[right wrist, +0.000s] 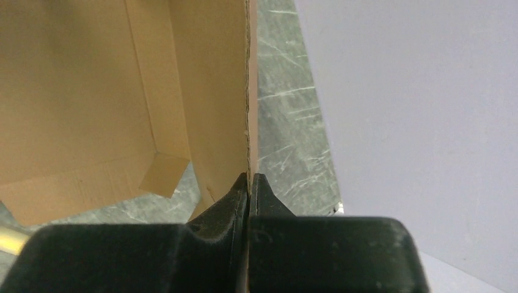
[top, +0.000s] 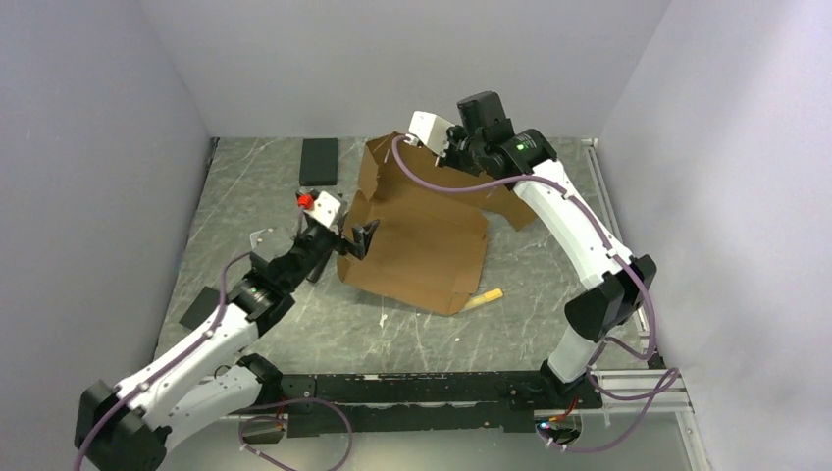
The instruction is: Fold the paper box
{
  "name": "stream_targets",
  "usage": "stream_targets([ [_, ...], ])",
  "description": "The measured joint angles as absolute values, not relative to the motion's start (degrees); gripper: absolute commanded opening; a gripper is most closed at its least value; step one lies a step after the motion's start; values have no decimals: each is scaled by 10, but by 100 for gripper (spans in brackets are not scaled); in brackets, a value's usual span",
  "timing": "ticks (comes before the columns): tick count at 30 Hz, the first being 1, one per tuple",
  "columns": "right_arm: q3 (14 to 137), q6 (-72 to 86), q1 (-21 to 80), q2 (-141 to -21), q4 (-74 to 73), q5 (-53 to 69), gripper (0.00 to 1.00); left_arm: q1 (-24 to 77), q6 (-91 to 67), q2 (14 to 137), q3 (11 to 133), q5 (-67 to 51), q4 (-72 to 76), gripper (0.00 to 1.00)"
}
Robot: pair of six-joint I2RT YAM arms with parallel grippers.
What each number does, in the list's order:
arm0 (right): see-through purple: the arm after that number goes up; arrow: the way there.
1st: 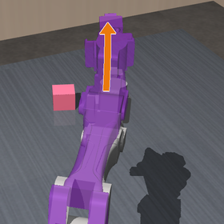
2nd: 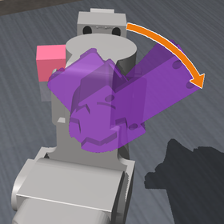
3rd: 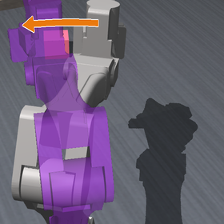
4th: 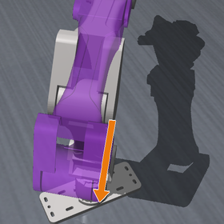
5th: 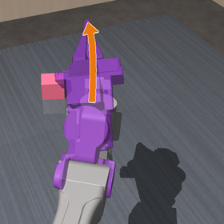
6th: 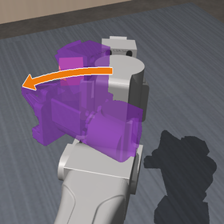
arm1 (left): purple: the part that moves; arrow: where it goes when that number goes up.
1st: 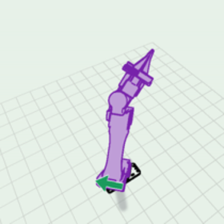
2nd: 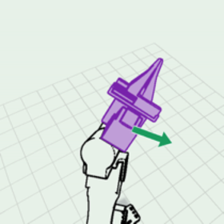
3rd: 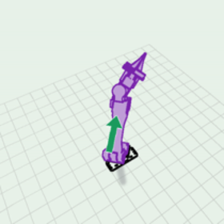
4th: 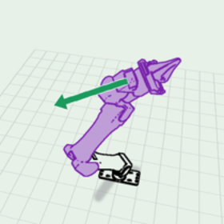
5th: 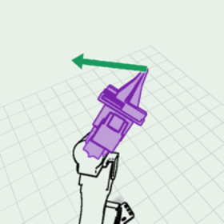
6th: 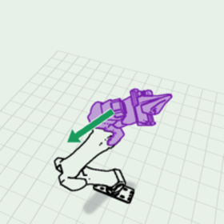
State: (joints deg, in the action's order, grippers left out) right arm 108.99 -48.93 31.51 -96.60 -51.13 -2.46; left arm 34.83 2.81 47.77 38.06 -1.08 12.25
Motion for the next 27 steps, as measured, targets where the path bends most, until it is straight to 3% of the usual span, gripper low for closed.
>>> stream_targets([
  [10, 1089, -467, 315, -982, -515, -7, 0, 346, 67, 742, 333, 72, 458, 99],
  [13, 1089, -463, 315, -982, -515, 4, 0, 346, 75, 811, 350, 118, 512, 95],
  [14, 1089, -463, 315, -982, -516, 5, 0, 346, 79, 830, 360, 135, 524, 91],
  [16, 1086, -462, 315, -981, -516, 7, 0, 345, 84, 862, 381, 171, 548, 68],
  [19, 1073, -462, 315, -981, -514, 7, 0, 343, 98, 873, 389, 204, 578, 20],
  [21, 1061, -463, 314, -980, -514, 8, 0, 339, 104, 868, 389, 209, 584, 0],
  [27, 1044, -471, 312, -979, -502, 4, 0, 296, 67, 801, 382, 145, 495, 0],
])
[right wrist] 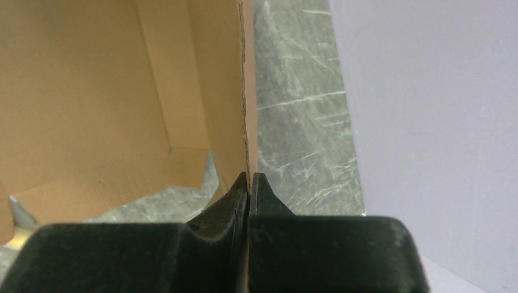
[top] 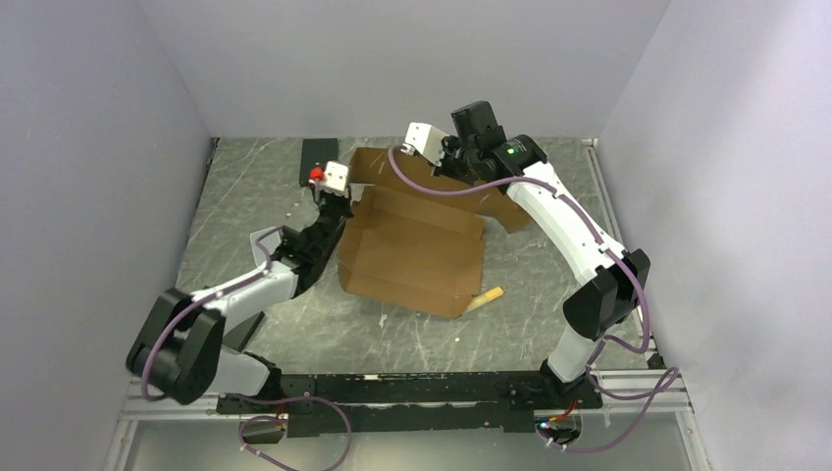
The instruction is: Fold the paper box
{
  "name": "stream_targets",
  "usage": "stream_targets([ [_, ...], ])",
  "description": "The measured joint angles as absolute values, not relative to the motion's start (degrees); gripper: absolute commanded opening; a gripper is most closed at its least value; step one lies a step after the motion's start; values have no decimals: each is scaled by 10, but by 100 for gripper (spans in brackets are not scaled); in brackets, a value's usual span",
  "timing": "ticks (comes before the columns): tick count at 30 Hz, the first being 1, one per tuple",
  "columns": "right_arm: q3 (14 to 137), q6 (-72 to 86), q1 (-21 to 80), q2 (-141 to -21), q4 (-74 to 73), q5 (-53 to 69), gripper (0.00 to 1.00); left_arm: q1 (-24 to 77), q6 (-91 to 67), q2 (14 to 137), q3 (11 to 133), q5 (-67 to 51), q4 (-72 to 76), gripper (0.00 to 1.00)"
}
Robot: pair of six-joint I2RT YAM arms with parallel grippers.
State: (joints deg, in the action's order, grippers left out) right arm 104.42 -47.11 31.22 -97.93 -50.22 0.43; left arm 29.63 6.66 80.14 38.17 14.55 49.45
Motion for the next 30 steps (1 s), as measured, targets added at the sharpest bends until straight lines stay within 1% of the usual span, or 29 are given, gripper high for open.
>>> stream_targets([
  [8, 1036, -501, 316, -979, -427, -15, 0, 252, -32, 653, 378, 20, 317, 0],
  [12, 984, -502, 325, -973, -378, -10, 0, 250, -84, 609, 336, -6, 288, 0],
  [16, 886, -509, 361, -967, -310, -44, 0, 248, -132, 580, 263, -16, 260, 0],
  [20, 809, -522, 406, -961, -226, -117, 0, 246, -164, 575, 241, -22, 217, 0],
  [23, 770, -522, 425, -944, -177, -149, 0, 245, -182, 552, 236, -18, 205, 0],
  [25, 753, -516, 429, -933, -159, -155, 0, 245, -192, 530, 222, -4, 202, 0],
  [30, 719, -503, 433, -911, -123, -162, 0, 245, -194, 521, 213, 29, 203, 0],
])
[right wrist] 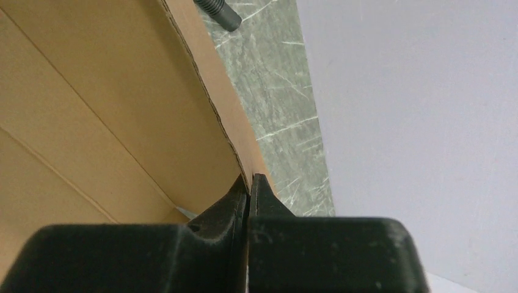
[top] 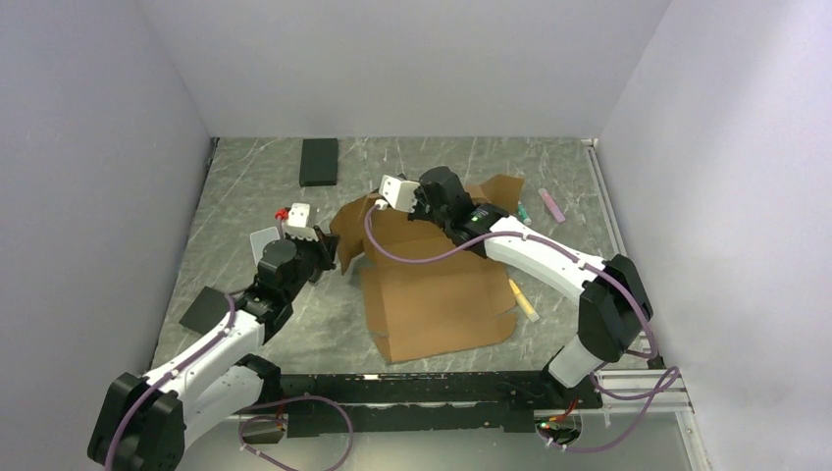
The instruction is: Fold the paper box
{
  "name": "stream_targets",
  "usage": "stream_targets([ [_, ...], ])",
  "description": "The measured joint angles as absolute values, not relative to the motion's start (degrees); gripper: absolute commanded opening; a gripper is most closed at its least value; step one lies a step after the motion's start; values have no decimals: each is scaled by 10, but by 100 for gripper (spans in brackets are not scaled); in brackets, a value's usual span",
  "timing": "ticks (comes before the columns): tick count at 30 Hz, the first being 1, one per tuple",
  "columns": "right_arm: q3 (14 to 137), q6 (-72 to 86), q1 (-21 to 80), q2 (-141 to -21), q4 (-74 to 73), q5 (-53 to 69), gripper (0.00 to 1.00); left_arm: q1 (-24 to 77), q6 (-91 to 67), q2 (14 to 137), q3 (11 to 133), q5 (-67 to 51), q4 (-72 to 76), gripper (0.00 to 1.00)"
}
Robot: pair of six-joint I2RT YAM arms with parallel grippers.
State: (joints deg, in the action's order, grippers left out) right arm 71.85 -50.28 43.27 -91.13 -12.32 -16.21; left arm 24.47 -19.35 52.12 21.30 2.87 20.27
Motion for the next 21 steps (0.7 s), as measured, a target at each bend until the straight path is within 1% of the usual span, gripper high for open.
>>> stream_targets([
  [7, 671, -491, 438, -883, -74, -163, 0, 237, -176, 563, 249, 54, 202, 0],
  [10, 627, -491, 443, -857, -36, -162, 0, 235, -173, 569, 255, 54, 199, 12],
  [13, 587, -493, 449, -836, -4, -162, 0, 234, -179, 567, 255, 46, 178, 30],
  [15, 574, -495, 454, -832, 8, -160, 0, 233, -190, 557, 255, 36, 160, 39],
  [19, 571, -495, 456, -833, 17, -161, 0, 233, -212, 501, 255, 17, 129, 40],
  [20, 571, -495, 457, -833, 18, -161, 0, 233, -216, 482, 256, 10, 121, 39],
  [21, 571, -495, 458, -834, 18, -161, 0, 233, -218, 468, 260, 4, 110, 33],
])
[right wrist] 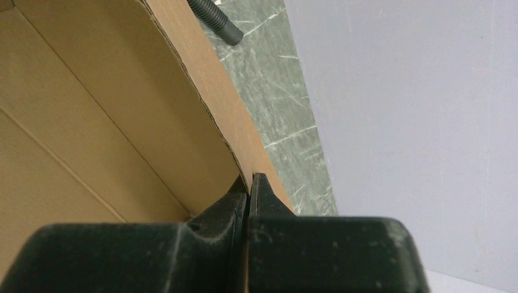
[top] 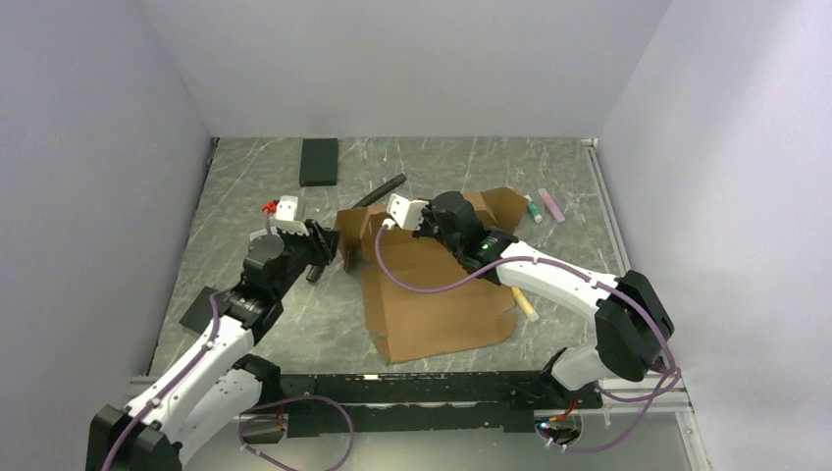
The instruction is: Fold the paper box
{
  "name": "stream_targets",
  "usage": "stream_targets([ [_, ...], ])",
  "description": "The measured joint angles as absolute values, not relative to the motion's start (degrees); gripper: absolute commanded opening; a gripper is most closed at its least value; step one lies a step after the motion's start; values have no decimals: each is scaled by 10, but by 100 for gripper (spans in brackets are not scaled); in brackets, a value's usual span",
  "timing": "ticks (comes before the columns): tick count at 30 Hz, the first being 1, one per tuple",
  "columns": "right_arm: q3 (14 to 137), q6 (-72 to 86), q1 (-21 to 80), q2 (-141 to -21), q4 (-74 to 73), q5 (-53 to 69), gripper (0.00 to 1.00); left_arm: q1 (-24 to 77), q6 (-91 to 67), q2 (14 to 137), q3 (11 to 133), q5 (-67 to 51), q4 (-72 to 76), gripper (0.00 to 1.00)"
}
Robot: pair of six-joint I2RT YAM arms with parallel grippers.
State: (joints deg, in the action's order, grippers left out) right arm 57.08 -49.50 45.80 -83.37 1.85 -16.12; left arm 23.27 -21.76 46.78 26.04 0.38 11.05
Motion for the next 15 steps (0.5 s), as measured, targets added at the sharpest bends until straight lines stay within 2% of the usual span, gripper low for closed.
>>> stream_targets([
  [3, 571, -495, 460, -837, 22, -164, 0, 233, -225, 445, 297, -20, 74, 27],
  [9, 571, -495, 460, -842, 30, -169, 0, 233, -258, 460, 363, -85, 51, 1],
  [15, 571, -494, 460, -843, 31, -169, 0, 233, -273, 567, 401, -124, 51, 0],
])
